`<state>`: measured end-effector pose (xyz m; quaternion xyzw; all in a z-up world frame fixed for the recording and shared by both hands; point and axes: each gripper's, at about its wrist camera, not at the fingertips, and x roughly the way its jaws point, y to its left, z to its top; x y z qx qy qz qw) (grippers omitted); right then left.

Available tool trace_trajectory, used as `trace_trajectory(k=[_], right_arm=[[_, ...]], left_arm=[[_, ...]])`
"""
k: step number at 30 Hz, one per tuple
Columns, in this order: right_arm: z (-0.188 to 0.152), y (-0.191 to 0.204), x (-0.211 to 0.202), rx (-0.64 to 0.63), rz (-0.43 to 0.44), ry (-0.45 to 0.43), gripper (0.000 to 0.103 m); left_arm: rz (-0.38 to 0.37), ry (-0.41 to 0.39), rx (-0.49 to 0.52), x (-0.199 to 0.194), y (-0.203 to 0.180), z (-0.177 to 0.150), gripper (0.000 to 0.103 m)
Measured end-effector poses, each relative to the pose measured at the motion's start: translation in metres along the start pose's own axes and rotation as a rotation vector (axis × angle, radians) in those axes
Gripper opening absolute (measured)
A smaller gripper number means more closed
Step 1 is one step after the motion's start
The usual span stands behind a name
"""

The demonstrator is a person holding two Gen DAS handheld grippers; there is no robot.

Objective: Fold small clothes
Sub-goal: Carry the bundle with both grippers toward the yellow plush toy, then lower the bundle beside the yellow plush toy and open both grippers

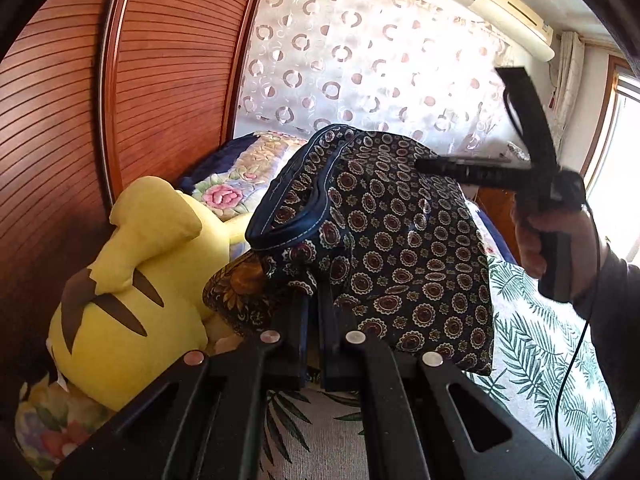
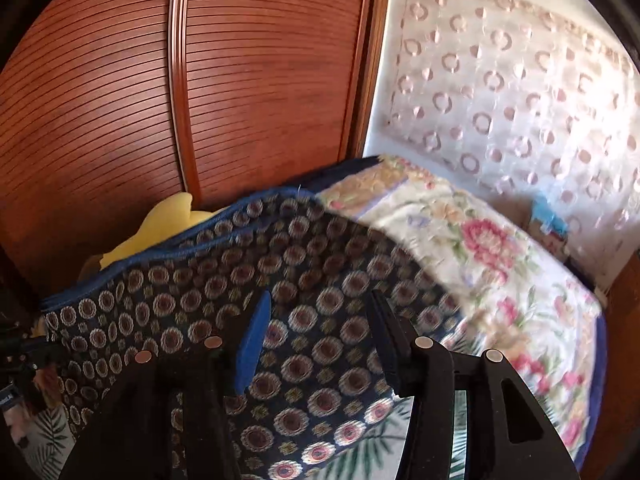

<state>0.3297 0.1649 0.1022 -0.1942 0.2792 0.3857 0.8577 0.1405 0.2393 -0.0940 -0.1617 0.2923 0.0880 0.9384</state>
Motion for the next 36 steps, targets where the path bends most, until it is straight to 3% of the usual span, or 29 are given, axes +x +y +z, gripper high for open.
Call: trace_trajectory(k=[7, 11, 14, 19, 21, 28, 31, 33, 36], right_arm=[[-0.007, -0.008, 0.027, 0.028, 0.009, 0.071, 0.052], [0.000, -0.017, 0.020, 0.077, 0.013, 0.068, 0.052], [-0.007, -0.015, -0.004, 0.067, -0.010, 0.042, 0.052], [-0.052, 0.004, -0.066, 0.098, -0.027, -0.018, 0.052], [-0.070, 0.006, -0.093, 0.121, -0.035, -0.042, 0.052], [-0.129, 0.017, -0.179, 0.181, -0.089, -0.094, 0.052], [-0.151, 0.027, -0.211, 0.200, -0.127, -0.110, 0.057], [-0.163, 0.033, -0.230, 0.216, -0.146, -0.129, 0.070], [-0.189, 0.041, -0.266, 0.266, -0.176, -0.152, 0.074]], left_arm=[[0.040, 0.007, 0.047, 0.004, -0.004, 0.000, 0.004], [0.069, 0.018, 0.079, 0.002, -0.008, 0.002, 0.006], [0.058, 0.007, 0.097, -0.007, -0.012, 0.003, 0.023], [0.025, -0.030, 0.137, -0.025, -0.026, 0.002, 0.057], [0.012, -0.049, 0.154, -0.033, -0.034, 0.001, 0.084], [-0.006, -0.077, 0.214, -0.060, -0.068, -0.007, 0.091], [-0.020, -0.086, 0.242, -0.069, -0.085, -0.013, 0.091], [-0.044, -0.090, 0.245, -0.075, -0.094, -0.016, 0.091], [-0.083, -0.092, 0.255, -0.084, -0.112, -0.022, 0.091]])
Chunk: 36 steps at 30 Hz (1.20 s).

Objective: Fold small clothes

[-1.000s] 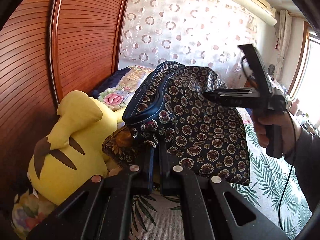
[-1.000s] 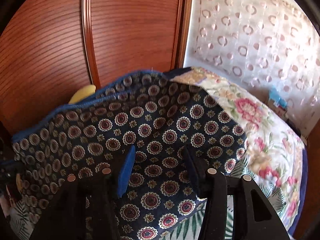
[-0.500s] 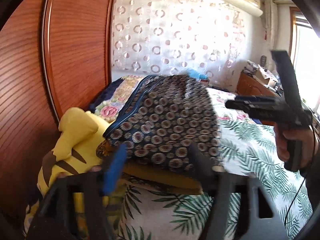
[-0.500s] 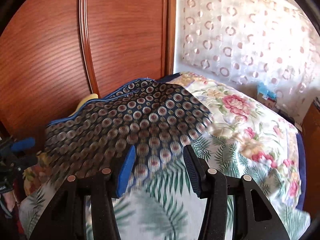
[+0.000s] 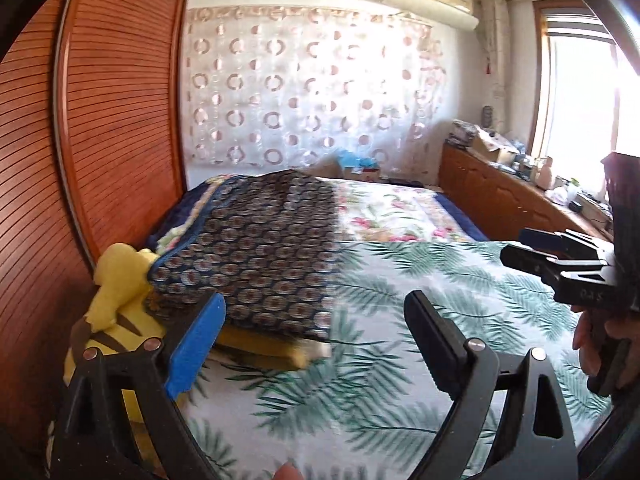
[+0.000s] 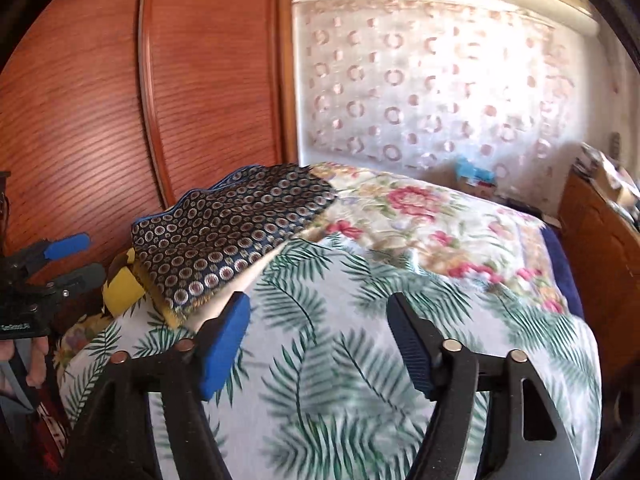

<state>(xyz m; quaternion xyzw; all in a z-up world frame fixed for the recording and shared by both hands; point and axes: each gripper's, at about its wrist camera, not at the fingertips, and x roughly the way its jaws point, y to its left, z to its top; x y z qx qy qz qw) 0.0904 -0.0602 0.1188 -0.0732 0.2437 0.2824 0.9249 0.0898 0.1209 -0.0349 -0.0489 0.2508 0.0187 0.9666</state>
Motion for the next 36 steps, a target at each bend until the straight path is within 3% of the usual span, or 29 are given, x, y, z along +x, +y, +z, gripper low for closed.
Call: trace_trajectory(k=[8, 11, 16, 20, 36], right_arm=[[-0.025, -0.009, -0.101, 0.091, -0.156, -0.114, 0.076], [-0.029, -0.011, -0.135, 0.114, -0.169, -0.161, 0.076], [-0.039, -0.008, -0.167, 0.140, -0.229, -0.194, 0.076], [-0.042, -0.003, -0.176, 0.142, -0.275, -0.208, 0.076], [-0.043, 0.001, -0.161, 0.149, -0.285, -0.208, 0.076]], left_arm=[[-0.046, -0.031, 0.066, -0.016, -0.055, 0.014, 0.091], [-0.042, -0.046, 0.081, -0.023, -0.069, 0.024, 0.091], [-0.070, -0.088, 0.086, -0.038, -0.083, 0.037, 0.091], [-0.070, -0.105, 0.087, -0.045, -0.088, 0.040, 0.091], [-0.059, -0.109, 0.090, -0.048, -0.089, 0.039, 0.091]])
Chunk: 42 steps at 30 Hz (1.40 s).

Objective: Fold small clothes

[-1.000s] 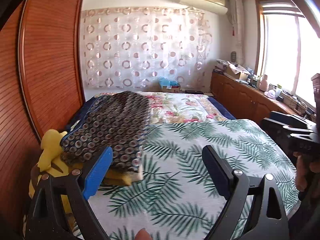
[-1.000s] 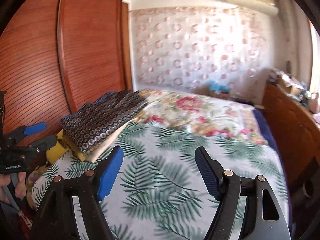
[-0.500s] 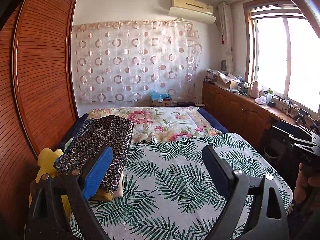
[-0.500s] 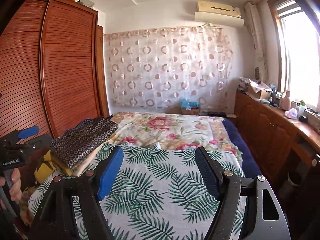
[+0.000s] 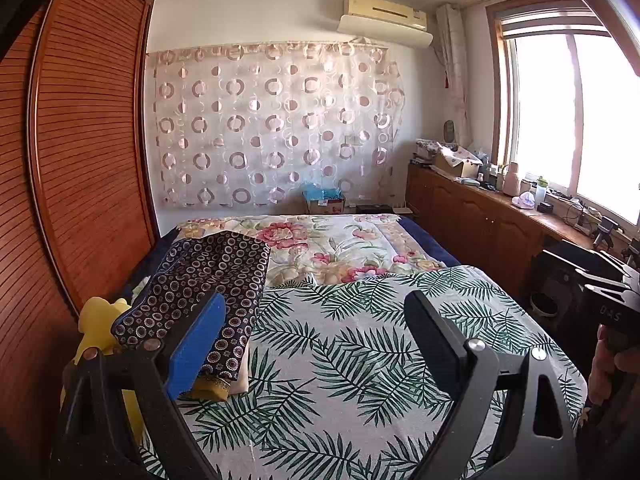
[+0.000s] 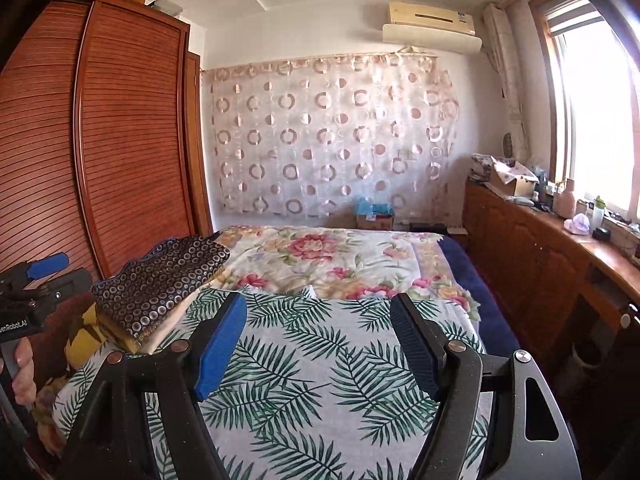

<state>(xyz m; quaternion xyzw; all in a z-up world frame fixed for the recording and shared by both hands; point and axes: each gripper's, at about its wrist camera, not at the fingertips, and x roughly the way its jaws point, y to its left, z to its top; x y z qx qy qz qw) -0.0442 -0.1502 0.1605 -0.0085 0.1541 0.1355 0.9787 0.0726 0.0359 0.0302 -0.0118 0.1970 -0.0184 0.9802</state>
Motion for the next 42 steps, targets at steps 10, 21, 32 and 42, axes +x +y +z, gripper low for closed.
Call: trace_trajectory(k=[10, 21, 32, 42], right_arm=[[0.001, -0.005, -0.002, -0.006, -0.004, -0.002, 0.076], [0.003, -0.013, -0.004, 0.003, -0.003, -0.005, 0.076], [0.002, -0.014, -0.004, 0.006, -0.006, -0.007, 0.076], [0.002, -0.015, -0.003, 0.006, -0.009, -0.007, 0.076]], left_arm=[[0.001, -0.003, 0.001, -0.002, -0.001, 0.000, 0.091], [0.001, -0.009, 0.001, -0.006, -0.004, 0.003, 0.091], [0.001, -0.010, 0.001, -0.007, -0.004, 0.002, 0.091], [0.002, -0.011, 0.001, -0.007, -0.004, 0.001, 0.091]])
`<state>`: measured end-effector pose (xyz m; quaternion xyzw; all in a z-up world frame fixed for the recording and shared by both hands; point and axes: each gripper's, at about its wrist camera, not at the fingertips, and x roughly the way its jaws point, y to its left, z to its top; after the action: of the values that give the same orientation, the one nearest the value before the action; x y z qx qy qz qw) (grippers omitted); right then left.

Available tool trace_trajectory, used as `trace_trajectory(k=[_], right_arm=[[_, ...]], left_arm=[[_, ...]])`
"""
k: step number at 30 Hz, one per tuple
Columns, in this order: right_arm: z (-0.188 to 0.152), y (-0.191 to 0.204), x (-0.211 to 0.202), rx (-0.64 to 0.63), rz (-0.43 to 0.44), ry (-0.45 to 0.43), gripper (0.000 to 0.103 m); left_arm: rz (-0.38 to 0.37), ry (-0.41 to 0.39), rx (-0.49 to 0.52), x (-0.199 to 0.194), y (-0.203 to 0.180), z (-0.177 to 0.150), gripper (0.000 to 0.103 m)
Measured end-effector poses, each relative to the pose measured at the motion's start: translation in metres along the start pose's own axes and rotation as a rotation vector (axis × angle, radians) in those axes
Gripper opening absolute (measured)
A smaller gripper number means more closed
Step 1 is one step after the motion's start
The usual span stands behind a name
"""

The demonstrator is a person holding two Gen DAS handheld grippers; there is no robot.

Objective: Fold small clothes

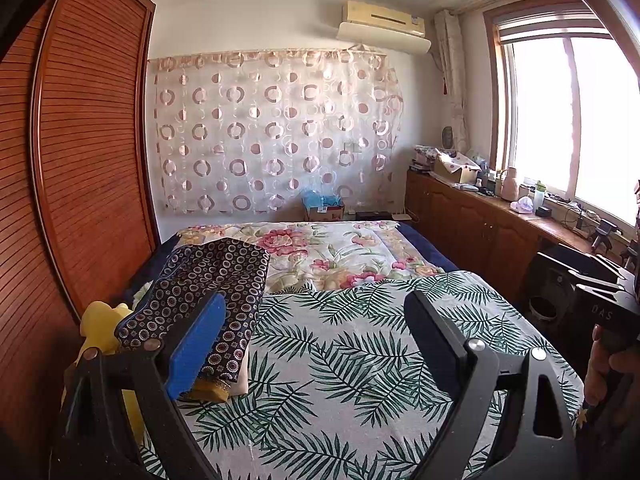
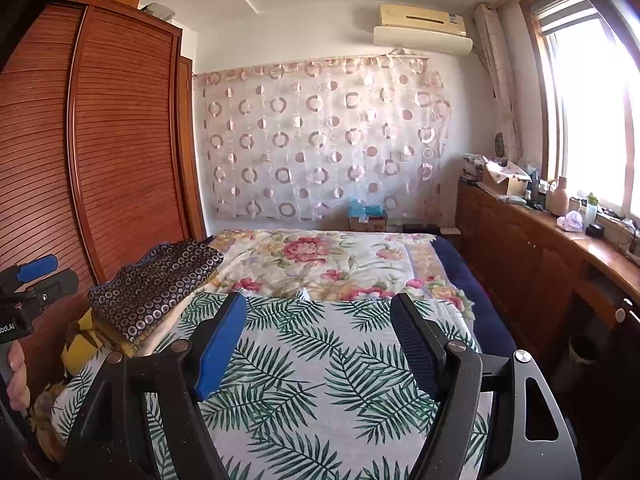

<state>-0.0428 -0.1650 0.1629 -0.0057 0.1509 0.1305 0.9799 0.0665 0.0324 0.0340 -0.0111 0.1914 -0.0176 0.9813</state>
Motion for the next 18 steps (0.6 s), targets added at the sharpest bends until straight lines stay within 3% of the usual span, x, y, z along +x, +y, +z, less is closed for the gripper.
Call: trace_trajectory(k=[18], right_arm=[[-0.0001, 0.0016, 0.0003, 0.002, -0.004, 0.000, 0.076]], left_arm=[[0.000, -0.002, 0.001, -0.0009, 0.0000, -0.0003, 0.091]])
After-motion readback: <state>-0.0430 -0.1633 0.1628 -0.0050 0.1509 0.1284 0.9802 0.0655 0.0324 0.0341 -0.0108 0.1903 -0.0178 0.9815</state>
